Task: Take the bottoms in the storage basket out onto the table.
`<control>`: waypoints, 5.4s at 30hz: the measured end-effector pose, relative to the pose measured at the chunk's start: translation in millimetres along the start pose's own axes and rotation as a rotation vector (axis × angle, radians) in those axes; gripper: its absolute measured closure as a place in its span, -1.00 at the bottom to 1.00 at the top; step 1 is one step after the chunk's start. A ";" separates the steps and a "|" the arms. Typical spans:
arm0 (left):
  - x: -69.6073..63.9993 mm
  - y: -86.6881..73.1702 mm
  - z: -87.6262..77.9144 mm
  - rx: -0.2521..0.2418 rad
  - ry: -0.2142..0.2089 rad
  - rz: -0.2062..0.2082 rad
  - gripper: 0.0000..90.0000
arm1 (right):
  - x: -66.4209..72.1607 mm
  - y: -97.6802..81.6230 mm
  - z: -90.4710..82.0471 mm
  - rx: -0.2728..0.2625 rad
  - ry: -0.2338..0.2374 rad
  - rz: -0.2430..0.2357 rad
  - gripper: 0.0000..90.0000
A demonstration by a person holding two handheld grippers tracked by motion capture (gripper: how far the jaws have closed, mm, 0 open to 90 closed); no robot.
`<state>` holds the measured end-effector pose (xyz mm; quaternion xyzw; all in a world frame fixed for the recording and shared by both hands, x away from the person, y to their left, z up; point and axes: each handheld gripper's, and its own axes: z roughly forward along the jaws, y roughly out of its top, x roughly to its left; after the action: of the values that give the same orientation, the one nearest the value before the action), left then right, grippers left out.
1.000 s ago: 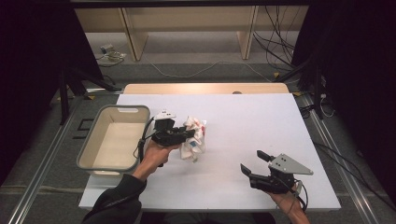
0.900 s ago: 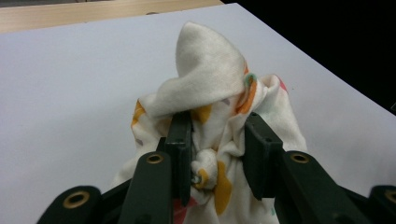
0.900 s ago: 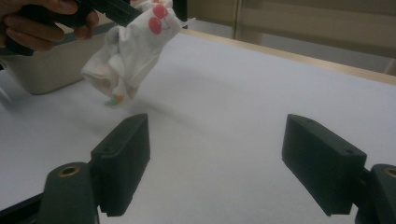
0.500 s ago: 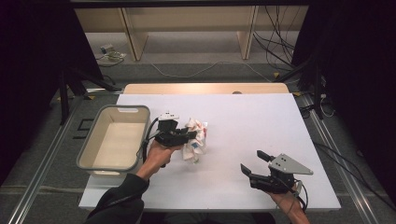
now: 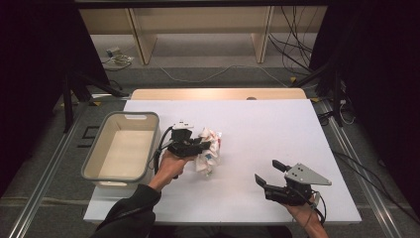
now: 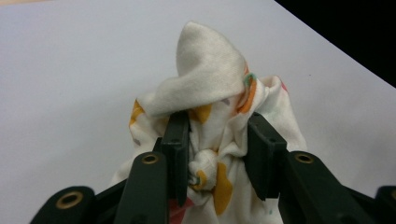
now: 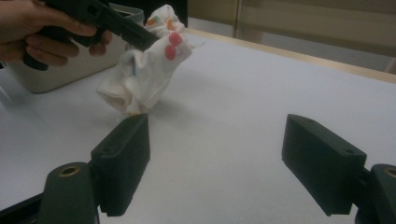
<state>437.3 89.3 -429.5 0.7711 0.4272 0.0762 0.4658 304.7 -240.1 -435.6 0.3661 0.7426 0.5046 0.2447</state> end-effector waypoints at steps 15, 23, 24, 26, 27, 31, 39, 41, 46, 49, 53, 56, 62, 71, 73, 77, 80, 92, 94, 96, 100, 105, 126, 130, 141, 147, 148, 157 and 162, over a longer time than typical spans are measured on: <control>-4.0 -5.9 9.3 0.027 0.012 0.022 0.35 | -0.1 0.0 -0.3 -0.005 0.002 -0.006 -0.46; -6.6 -8.3 13.1 0.049 0.016 0.041 0.31 | -0.1 0.0 -0.6 -0.005 0.002 -0.006 -0.46; -7.0 -8.6 13.7 0.047 0.016 0.040 0.31 | 0.2 0.0 -0.8 -0.003 0.001 -0.003 -0.46; -7.5 -9.1 14.5 0.051 0.014 0.043 0.29 | 0.0 0.0 -0.7 -0.004 0.002 -0.006 -0.46; -7.4 -9.3 14.6 0.058 0.017 0.051 0.27 | 0.0 0.0 -0.7 -0.003 0.002 -0.006 -0.46; -7.7 -10.3 16.8 0.074 0.016 0.055 0.23 | 0.3 -0.1 -0.9 -0.002 0.002 -0.002 -0.46; -8.1 -10.9 19.4 0.094 0.015 0.051 -0.04 | 0.1 -0.1 -0.7 -0.007 0.004 -0.006 -0.46; -7.5 -10.2 19.0 0.092 0.018 0.040 -0.16 | 0.1 -0.2 -0.8 -0.007 0.004 -0.006 -0.46; -3.9 -7.1 14.6 0.055 0.021 0.017 -0.38 | -0.1 -0.1 -1.0 -0.006 0.001 -0.007 -0.46; -2.8 -5.4 11.9 0.040 0.023 0.007 -0.43 | 0.1 -0.2 -0.9 -0.008 0.003 -0.006 -0.46; -0.7 -3.5 8.8 0.035 0.024 0.005 -0.44 | 0.0 -0.2 -1.2 -0.005 0.000 -0.006 -0.46; -0.3 -1.7 6.2 0.030 0.025 0.008 -0.44 | -0.1 -0.2 -1.3 -0.006 0.000 -0.005 -0.46; 1.9 2.0 -0.2 0.011 0.029 -0.004 -0.45 | -0.1 -0.3 -1.4 -0.006 0.000 -0.004 -0.46; 5.1 4.5 -6.5 0.008 0.018 -0.009 -0.47 | -0.4 -0.3 -1.7 -0.007 -0.002 -0.003 -0.46; 5.3 4.8 -7.8 0.004 0.017 -0.011 -0.47 | -0.4 -0.4 -1.5 -0.011 0.000 -0.003 -0.46; 6.7 5.1 -10.5 0.006 0.008 -0.005 -0.48 | -0.1 -0.3 -2.0 -0.006 -0.003 -0.003 -0.46; 6.9 4.4 -11.5 0.002 0.002 -0.009 -0.49 | -0.1 -0.2 -2.0 -0.008 -0.002 -0.003 -0.46; 7.0 1.9 -20.5 -0.025 -0.051 0.000 -0.52 | 0.3 -0.3 -1.9 -0.012 0.004 -0.002 -0.46; 6.2 1.5 -21.9 -0.036 -0.060 0.006 -0.53 | 0.3 -0.3 -1.9 -0.012 0.006 -0.003 -0.46; 5.5 1.3 -23.9 -0.049 -0.073 0.006 -0.53 | 0.4 -0.3 -1.9 -0.012 0.006 -0.002 -0.46; 4.1 0.8 -28.0 -0.067 -0.096 0.013 -0.56 | 0.5 -0.2 -1.9 -0.013 0.008 -0.002 -0.46; 1.7 -1.1 -34.1 -0.088 -0.121 0.024 -0.58 | 0.7 -0.1 -2.1 -0.009 0.009 0.001 -0.46; -8.5 -16.4 -60.2 -0.202 -0.195 0.128 -0.63 | 0.0 -0.3 -1.7 -0.013 0.023 0.015 -0.46; -11.5 -19.8 -62.2 -0.203 -0.197 0.157 -0.65 | 0.5 -0.3 -1.5 -0.008 0.025 0.018 -0.46; -16.7 -28.2 -70.2 -0.228 -0.212 0.191 -0.66 | -0.2 -0.5 -1.5 -0.005 0.029 0.024 -0.47; -18.9 -32.8 -78.0 -0.245 -0.208 0.203 -0.66 | -0.5 -0.7 -1.2 -0.007 0.030 0.024 -0.48; -19.1 -33.7 -79.4 -0.247 -0.206 0.207 -0.66 | -0.4 -0.7 -1.4 -0.006 0.031 0.024 -0.48; -20.6 -44.5 -85.2 -0.241 -0.199 0.236 -0.66 | -0.6 -0.7 -1.7 -0.008 0.032 0.023 -0.48; -19.3 -47.2 -90.9 -0.258 -0.199 0.237 -0.66 | -0.4 -0.9 -1.2 -0.008 0.031 0.021 -0.48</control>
<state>350.6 144.1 -410.6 0.7535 0.2722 0.1083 0.5886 303.8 -241.3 -436.0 0.3648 0.7404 0.5159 0.2292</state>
